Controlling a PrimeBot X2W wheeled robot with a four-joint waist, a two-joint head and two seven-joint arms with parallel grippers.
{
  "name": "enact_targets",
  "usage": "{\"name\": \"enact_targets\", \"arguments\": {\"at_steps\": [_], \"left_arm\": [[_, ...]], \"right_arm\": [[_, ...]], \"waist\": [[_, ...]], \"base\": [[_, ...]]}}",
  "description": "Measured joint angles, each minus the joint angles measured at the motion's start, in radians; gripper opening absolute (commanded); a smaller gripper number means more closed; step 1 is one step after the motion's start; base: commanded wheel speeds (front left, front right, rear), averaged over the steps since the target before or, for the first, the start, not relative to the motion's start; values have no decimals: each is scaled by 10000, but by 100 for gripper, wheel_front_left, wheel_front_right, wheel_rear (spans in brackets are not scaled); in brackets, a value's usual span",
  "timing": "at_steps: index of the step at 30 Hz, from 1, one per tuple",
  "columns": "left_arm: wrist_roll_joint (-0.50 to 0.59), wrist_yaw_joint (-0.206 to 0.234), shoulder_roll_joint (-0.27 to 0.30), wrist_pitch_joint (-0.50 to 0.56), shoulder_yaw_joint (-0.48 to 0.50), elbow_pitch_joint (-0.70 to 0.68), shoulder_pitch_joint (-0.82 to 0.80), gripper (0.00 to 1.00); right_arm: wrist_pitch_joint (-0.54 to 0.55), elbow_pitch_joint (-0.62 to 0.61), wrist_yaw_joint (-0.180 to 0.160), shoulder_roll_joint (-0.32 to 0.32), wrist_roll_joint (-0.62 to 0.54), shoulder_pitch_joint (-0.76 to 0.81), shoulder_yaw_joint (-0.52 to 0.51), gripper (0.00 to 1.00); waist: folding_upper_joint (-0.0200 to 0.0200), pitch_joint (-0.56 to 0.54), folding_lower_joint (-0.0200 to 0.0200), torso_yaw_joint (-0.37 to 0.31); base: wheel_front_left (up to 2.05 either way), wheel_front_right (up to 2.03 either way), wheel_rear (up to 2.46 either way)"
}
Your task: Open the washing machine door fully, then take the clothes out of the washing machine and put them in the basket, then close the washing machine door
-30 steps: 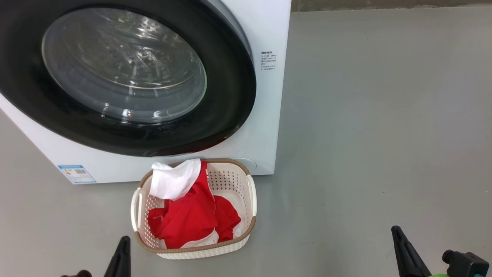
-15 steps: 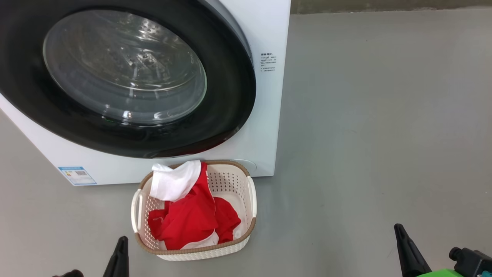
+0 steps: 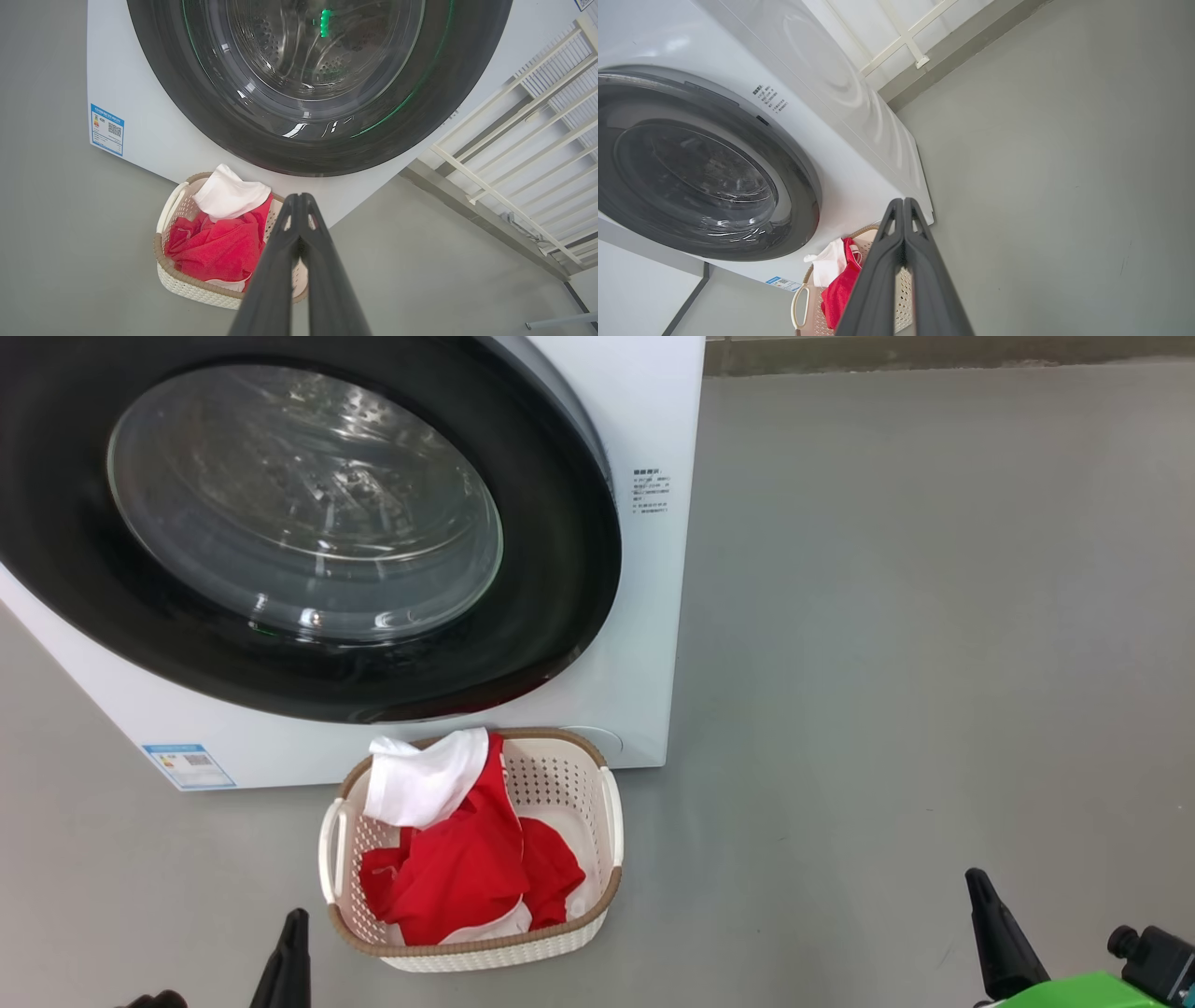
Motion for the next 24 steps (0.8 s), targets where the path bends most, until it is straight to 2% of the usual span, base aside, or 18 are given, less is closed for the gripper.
{"name": "enact_targets", "arguments": {"at_steps": [24], "left_arm": [[-2612, 0, 6, 702, 35, 8, -225, 0]], "right_arm": [[669, -15, 0, -4, 2220, -419, -159, 0]], "waist": [[0, -112, 0, -11]], "base": [[0, 0, 0]]}}
